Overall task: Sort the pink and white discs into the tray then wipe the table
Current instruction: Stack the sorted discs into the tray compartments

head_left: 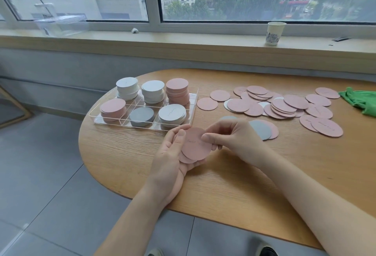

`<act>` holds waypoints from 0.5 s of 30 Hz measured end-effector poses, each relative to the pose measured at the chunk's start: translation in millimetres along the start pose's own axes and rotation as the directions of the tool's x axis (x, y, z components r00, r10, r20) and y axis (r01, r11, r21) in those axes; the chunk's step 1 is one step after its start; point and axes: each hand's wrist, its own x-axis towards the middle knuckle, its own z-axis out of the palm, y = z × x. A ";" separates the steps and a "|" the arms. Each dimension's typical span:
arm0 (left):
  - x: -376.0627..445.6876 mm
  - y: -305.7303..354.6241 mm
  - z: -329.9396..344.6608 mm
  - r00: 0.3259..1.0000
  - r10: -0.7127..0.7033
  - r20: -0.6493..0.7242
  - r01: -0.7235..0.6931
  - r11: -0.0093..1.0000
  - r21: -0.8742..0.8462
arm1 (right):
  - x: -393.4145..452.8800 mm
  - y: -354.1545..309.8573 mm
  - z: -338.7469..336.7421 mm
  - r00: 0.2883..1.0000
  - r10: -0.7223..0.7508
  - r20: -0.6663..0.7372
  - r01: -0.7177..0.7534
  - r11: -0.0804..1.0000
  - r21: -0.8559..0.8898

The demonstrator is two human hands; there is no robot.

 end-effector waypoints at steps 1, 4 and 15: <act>0.0 -0.4 -0.5 1.000 0.001 0.009 -0.001 1.000 0.011 | -0.1 0.8 3.2 1.000 -0.017 -0.009 0.016 0.999 -0.029; 1.1 -3.1 -3.1 0.998 0.007 0.061 -0.011 0.998 0.064 | 0.0 2.6 6.8 0.999 -0.031 -0.018 0.030 0.998 -0.047; 0.7 -1.6 -6.4 0.989 -0.043 0.142 0.035 0.998 0.059 | 18.8 11.9 -27.6 0.952 -0.107 -0.287 0.006 0.944 -0.330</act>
